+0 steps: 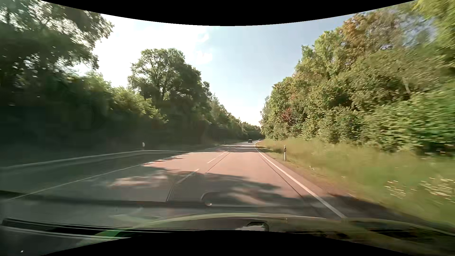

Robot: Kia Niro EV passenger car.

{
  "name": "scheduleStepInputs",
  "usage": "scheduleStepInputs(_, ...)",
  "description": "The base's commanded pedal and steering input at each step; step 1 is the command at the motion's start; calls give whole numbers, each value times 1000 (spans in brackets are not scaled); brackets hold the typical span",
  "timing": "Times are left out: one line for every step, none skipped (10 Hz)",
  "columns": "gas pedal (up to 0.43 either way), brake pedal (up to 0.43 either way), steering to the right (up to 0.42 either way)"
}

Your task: Follow the waypoints while adhering to traffic rules and regulations

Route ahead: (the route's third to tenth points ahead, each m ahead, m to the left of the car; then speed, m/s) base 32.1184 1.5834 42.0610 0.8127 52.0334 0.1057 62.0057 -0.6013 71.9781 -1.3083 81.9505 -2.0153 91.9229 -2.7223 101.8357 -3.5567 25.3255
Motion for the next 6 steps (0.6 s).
scheduleStepInputs(390,0,4)
scheduleStepInputs(390,0,4)
scheduleStepInputs(398,0,5)
scheduleStepInputs(398,0,5)
scheduleStepInputs(398,0,6)
scheduleStepInputs(390,0,6)
